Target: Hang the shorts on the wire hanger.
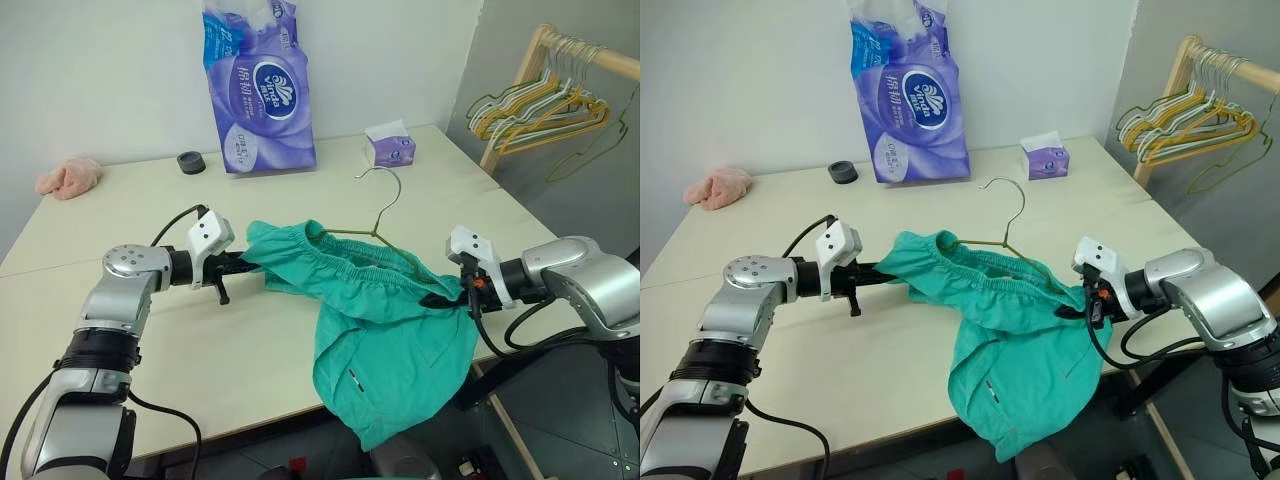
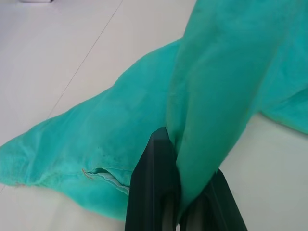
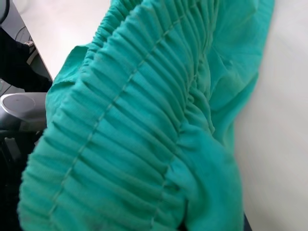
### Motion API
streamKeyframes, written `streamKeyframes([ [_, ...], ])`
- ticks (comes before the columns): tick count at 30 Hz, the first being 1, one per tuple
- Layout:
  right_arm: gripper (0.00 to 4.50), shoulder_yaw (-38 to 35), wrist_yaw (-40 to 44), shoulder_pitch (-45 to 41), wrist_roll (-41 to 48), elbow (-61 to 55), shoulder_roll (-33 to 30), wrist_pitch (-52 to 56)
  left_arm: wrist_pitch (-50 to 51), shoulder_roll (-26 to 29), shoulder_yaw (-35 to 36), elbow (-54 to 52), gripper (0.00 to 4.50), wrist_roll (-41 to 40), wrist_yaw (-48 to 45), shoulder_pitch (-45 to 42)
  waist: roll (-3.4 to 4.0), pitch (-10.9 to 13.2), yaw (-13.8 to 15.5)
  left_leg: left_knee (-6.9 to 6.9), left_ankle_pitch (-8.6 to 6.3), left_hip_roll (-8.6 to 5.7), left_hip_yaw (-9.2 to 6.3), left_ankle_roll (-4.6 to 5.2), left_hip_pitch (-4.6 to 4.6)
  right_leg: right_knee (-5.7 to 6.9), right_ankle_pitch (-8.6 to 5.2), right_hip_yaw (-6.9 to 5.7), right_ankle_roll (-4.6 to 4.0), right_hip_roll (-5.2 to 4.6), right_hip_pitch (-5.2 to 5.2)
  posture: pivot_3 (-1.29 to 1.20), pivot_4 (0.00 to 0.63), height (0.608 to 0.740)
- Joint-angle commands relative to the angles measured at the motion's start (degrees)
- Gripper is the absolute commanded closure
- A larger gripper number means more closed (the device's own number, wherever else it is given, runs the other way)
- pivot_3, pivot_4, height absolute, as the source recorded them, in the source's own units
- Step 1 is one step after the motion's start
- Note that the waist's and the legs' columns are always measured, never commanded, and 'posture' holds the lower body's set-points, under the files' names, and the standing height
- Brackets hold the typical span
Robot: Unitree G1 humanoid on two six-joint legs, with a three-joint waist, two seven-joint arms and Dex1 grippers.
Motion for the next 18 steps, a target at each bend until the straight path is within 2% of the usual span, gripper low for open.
streamKeyframes([
  [1, 4.5, -2.43, -0.42, -1.98, 1.26, -1.16, -0.3, 0.32, -0.58, -0.19, 1.41, -1.88, 3.59, -0.41, 1.12, 0.43, 0.0, 0.0, 0.0, 0.0, 0.0, 0.0, 0.0, 0.0, 0.0, 0.0, 0.0, 0.0, 0.0, 0.0, 0.0, -0.37, 0.031, 0.74],
  [8, 4.5, -3.14, -1.75, -2.06, 2.07, -0.77, 0.33, 0.97, -3.35, -0.41, 2.27, -2.62, 1.46, 1.02, 5.53, 4.11, 0.01, -0.01, -0.04, 0.0, 0.0, 0.0, 0.0, 0.0, 0.0, 0.0, 0.0, 0.0, 0.0, 0.0, 0.0, -0.37, 0.028, 0.74],
  [14, 4.5, -6.66, -6.77, 0.38, 3.5, -0.33, 3.11, 2.19, -0.62, 1.57, 9.78, -5.83, 1.46, -2.2, 11.02, 10.57, 0.0, -0.01, -0.21, -0.02, 0.0, 0.02, -0.01, 0.0, -0.01, 0.01, 0.0, 0.0, 0.0, 0.0, -0.04, -0.38, 0.037, 0.74],
  [18, 4.5, -11.75, -11.21, 3.81, 5.82, -1.43, 5.74, 4.46, 12.05, 2.92, 12.39, -22.79, 1.46, -12.48, 7.32, 17.19, 0.02, 0.01, 0.02, -0.01, -0.01, 0.03, 0.0, -0.01, -0.08, -0.01, 0.0, 0.02, 0.0, 0.0, -0.05, -0.38, 0.045, 0.74],
])
